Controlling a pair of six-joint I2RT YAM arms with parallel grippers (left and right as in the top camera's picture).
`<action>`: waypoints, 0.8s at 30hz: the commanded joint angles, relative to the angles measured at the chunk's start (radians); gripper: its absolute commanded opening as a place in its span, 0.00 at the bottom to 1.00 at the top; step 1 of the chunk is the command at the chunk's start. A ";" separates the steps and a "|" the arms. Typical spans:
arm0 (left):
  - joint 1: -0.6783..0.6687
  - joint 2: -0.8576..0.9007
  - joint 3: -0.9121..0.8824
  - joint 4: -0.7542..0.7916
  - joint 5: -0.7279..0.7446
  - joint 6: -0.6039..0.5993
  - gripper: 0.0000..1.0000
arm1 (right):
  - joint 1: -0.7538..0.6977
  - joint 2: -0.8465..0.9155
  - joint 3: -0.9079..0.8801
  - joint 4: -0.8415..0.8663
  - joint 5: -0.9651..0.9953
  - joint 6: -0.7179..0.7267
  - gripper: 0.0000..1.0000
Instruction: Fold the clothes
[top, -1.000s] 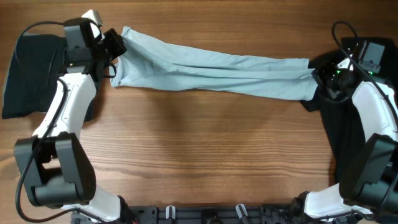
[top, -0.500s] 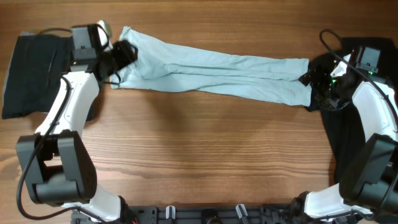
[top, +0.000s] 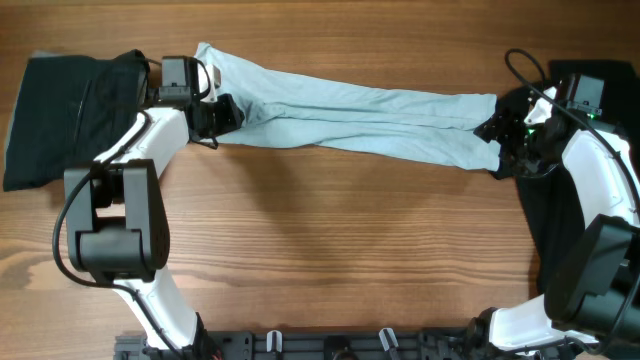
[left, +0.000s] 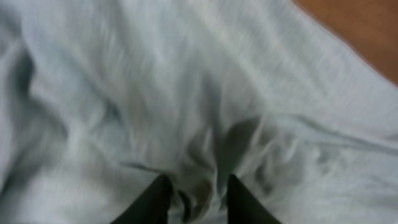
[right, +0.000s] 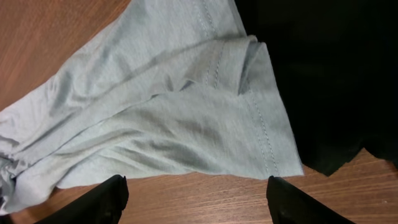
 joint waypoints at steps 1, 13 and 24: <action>-0.020 0.009 0.006 0.036 0.028 0.005 0.10 | 0.003 0.014 0.015 0.003 -0.012 -0.006 0.75; -0.069 0.009 0.006 0.368 0.044 -0.151 0.04 | 0.003 0.014 0.015 0.032 -0.012 -0.001 0.74; -0.114 0.005 0.006 0.383 0.018 -0.149 0.77 | 0.003 0.014 0.015 0.039 -0.013 -0.001 0.73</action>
